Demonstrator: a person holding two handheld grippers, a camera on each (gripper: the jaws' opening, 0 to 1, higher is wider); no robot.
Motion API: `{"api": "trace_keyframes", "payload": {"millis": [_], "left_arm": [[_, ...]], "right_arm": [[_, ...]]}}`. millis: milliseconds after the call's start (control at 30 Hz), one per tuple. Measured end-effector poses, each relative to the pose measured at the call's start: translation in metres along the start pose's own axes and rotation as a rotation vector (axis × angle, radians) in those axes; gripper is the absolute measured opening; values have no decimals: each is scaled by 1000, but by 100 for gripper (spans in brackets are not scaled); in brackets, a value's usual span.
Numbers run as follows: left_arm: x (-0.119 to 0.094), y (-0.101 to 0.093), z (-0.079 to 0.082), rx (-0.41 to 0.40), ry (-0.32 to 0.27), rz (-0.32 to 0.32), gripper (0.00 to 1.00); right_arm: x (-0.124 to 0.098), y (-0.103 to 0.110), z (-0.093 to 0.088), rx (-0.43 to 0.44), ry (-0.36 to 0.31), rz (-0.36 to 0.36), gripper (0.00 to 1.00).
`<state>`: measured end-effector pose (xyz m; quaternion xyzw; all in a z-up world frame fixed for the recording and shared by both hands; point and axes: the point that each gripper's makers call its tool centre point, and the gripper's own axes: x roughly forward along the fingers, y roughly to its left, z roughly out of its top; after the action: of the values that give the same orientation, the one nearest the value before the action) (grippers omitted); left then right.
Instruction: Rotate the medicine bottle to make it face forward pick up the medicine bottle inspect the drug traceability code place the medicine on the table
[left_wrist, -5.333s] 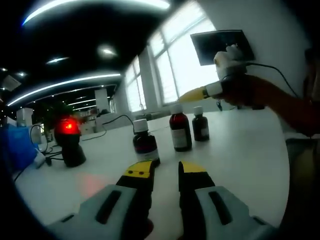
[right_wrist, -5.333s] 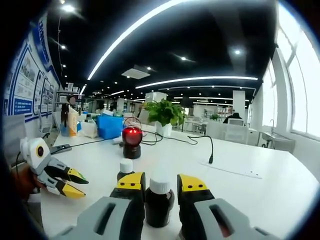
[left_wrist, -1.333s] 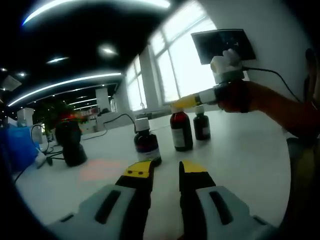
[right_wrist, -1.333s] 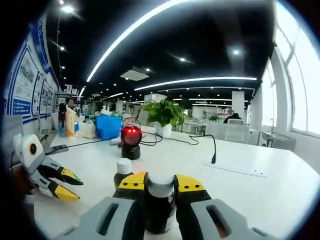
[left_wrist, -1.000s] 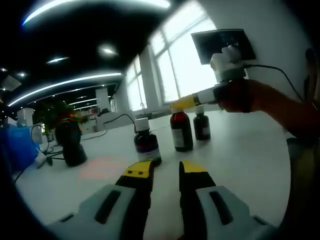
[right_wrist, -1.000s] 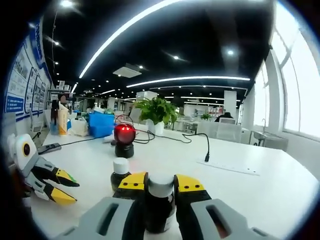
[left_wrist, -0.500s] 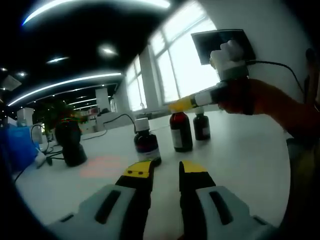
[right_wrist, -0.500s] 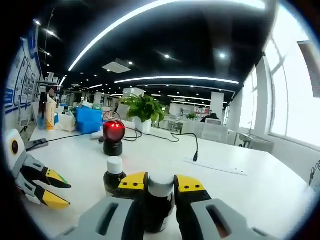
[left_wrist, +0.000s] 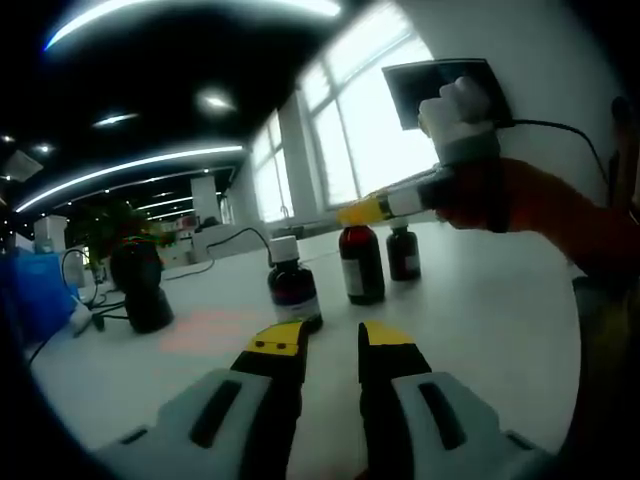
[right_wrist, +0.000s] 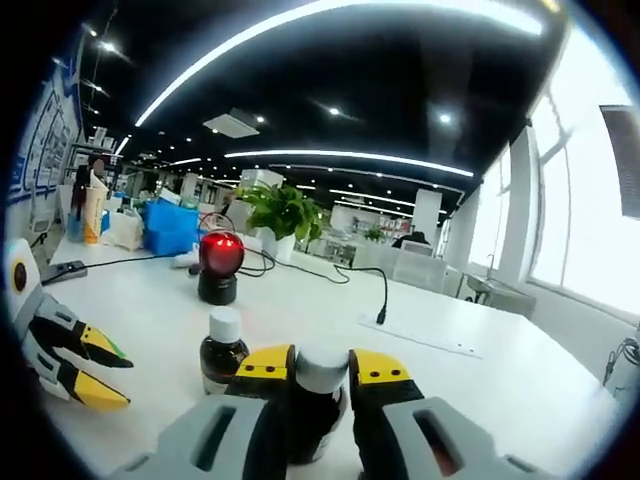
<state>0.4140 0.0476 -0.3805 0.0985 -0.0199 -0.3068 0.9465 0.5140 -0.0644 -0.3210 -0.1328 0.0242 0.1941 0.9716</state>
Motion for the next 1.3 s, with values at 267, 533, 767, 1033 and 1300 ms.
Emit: {"api": "trace_keyframes", "payload": {"millis": [267, 533, 767, 1033, 1300], "left_arm": [[0, 0, 0, -1, 0, 0, 13], [0, 0, 0, 0, 1, 0, 13], [0, 0, -1, 2, 3, 1, 13], [0, 0, -1, 8, 5, 3, 13], [0, 0, -1, 8, 5, 4, 13]], "right_arm": [[-2, -4, 4, 16, -15, 27, 20], [-1, -9, 11, 121, -55, 125, 19], [0, -8, 9, 173, -65, 224, 18], [2, -7, 7, 197, -75, 281, 20], [7, 1, 2, 162, -53, 326, 18]]}}
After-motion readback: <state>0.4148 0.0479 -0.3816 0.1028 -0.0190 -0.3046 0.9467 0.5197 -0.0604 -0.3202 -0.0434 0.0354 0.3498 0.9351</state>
